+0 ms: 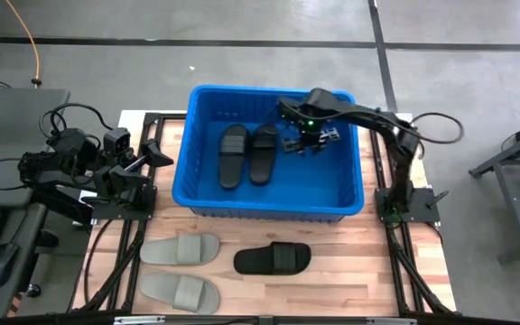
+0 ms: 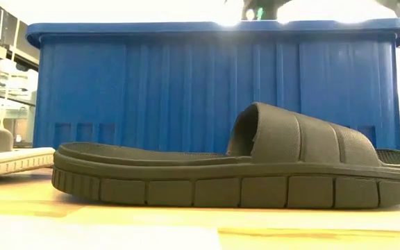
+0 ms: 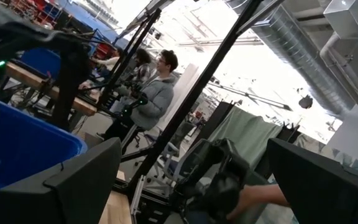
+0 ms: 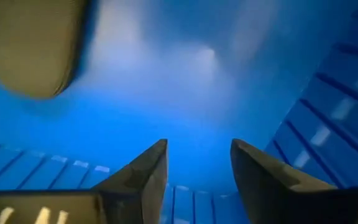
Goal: Pick and place slides into bin
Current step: Put the black slide into the blue bin
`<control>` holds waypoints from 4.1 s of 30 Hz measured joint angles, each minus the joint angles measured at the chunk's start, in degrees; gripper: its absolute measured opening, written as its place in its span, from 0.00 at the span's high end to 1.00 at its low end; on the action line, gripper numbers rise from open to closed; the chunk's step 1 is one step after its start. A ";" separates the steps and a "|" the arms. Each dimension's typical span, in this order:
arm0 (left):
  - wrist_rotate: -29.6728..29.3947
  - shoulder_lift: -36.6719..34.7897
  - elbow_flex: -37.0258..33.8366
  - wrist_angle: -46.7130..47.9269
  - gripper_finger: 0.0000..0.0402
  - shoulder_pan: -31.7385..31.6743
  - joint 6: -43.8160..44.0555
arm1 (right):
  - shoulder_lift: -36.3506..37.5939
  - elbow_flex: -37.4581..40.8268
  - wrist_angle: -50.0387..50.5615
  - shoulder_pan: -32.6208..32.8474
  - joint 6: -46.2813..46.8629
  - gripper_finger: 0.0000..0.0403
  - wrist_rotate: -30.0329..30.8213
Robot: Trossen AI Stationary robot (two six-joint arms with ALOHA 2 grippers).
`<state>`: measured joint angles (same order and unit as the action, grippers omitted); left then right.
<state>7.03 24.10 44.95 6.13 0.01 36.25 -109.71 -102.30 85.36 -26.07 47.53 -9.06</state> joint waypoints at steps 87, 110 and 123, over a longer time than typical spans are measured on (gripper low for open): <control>-1.68 0.04 0.00 0.44 0.02 0.00 -1.03 | -9.54 0.09 -61.63 63.67 54.58 0.56 28.67; -1.63 0.04 -0.01 1.38 0.02 0.00 1.86 | -15.89 2.36 -77.65 60.46 40.20 0.70 28.54; -1.22 0.43 0.00 1.30 0.02 0.00 3.04 | 11.83 46.62 -115.19 70.43 43.05 0.75 65.43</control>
<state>5.80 24.53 44.95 7.43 0.01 39.29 -97.89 -55.68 -29.83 44.36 90.58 56.37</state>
